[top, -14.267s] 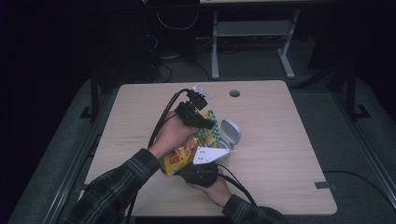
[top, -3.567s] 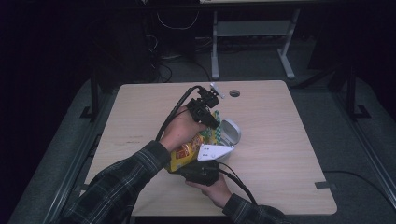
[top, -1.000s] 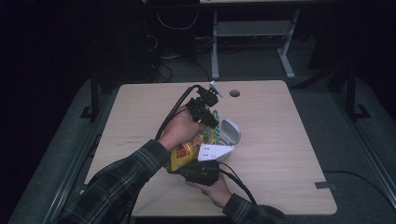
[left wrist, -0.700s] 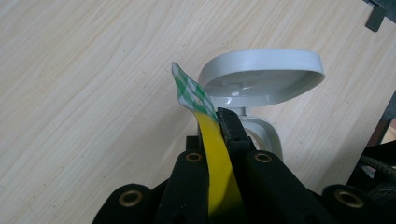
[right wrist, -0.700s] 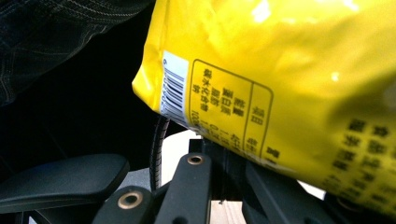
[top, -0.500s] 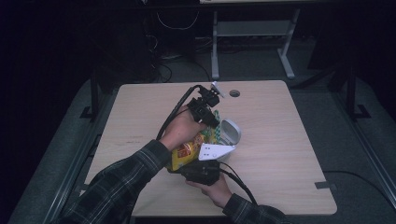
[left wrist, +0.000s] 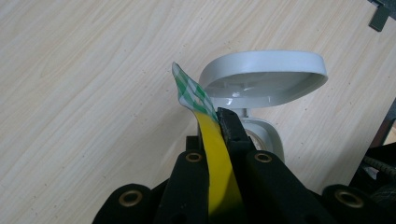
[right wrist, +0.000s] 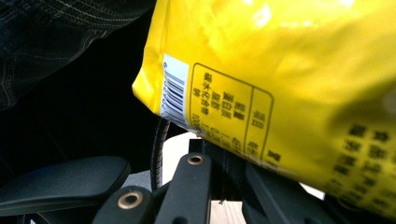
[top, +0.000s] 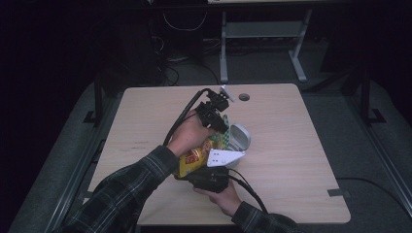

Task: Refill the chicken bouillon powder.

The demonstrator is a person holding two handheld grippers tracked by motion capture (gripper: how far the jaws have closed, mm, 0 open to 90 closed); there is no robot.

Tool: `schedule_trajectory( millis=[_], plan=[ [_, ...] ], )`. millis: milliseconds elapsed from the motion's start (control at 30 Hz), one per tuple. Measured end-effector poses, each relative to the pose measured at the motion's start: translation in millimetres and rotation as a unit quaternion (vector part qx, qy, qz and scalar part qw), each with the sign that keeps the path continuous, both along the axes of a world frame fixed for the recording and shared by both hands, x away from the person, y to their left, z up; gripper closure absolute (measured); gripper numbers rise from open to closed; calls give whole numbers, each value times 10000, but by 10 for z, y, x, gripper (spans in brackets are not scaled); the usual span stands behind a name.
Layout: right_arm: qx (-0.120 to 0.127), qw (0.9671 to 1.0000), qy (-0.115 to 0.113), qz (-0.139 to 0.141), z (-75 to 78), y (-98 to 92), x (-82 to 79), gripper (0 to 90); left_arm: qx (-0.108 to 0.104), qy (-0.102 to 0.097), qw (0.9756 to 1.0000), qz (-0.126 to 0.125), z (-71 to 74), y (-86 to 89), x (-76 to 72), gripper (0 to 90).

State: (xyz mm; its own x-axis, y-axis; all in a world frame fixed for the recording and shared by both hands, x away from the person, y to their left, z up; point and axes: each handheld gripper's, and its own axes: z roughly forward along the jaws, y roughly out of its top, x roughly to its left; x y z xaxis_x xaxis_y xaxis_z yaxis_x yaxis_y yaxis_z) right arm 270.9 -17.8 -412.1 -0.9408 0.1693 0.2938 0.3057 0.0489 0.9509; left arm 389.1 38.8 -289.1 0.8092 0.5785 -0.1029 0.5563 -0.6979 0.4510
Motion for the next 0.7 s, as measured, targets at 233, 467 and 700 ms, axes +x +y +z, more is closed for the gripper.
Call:
schedule_trajectory(
  millis=[233,467,700],
  plan=[
    [13,10000,-13,-2,4,0,-3,900,10,-5,10000,-12,3,-2,-4,900],
    [24,10000,2,-1,7,0,-4,900,19,-12,10000,-17,3,-2,-6,899],
    [31,10000,35,16,9,-4,0,900,57,-1,10000,-26,2,-4,2,900]
  ],
)
